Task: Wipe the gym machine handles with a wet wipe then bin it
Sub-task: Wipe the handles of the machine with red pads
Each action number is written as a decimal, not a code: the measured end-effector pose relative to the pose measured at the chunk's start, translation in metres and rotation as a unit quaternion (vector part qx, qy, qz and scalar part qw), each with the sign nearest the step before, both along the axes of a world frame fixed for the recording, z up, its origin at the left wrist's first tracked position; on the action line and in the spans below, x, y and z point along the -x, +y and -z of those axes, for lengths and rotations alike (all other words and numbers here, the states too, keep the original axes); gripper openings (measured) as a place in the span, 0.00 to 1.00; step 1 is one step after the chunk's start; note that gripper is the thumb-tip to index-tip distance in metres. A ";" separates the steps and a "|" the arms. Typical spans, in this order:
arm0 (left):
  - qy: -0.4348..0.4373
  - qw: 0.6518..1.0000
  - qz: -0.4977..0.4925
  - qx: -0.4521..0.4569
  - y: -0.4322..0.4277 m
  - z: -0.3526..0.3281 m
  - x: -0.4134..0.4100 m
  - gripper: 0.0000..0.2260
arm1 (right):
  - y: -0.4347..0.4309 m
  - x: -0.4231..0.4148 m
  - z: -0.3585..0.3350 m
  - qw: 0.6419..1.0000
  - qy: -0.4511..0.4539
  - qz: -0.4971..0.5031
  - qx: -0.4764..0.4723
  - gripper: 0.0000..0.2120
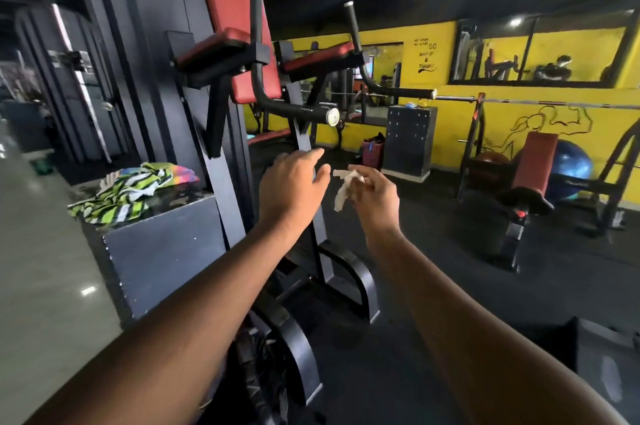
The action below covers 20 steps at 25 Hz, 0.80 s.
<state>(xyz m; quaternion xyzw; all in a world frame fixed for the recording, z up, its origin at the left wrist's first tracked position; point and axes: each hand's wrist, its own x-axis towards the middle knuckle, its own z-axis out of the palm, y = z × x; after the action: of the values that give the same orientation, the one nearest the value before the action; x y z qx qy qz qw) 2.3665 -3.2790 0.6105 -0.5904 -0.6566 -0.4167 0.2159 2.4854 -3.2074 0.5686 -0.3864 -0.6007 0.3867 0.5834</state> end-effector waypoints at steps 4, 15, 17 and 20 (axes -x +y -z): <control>0.032 0.994 -0.079 -0.064 0.104 -0.009 -0.012 0.15 | 0.129 0.014 -0.007 0.998 0.032 -0.021 -0.041 0.11; 0.112 0.924 -0.348 -0.114 0.254 -0.011 -0.034 0.14 | 0.303 0.060 -0.046 0.920 0.119 -0.280 -0.248 0.13; 0.140 0.901 -0.392 -0.125 0.261 -0.008 -0.033 0.13 | 0.308 0.072 -0.047 0.889 0.149 -0.361 -0.238 0.14; 0.187 0.868 -0.448 -0.110 0.266 -0.003 -0.031 0.12 | 0.322 0.084 -0.038 0.831 0.151 -0.440 -0.306 0.13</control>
<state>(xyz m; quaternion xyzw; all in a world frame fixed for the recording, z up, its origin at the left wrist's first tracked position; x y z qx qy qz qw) 2.3976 -3.0127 0.6136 -0.2722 -0.7476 -0.2271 0.5616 2.4010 -2.8849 0.6071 0.1802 -0.6993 0.4527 0.5230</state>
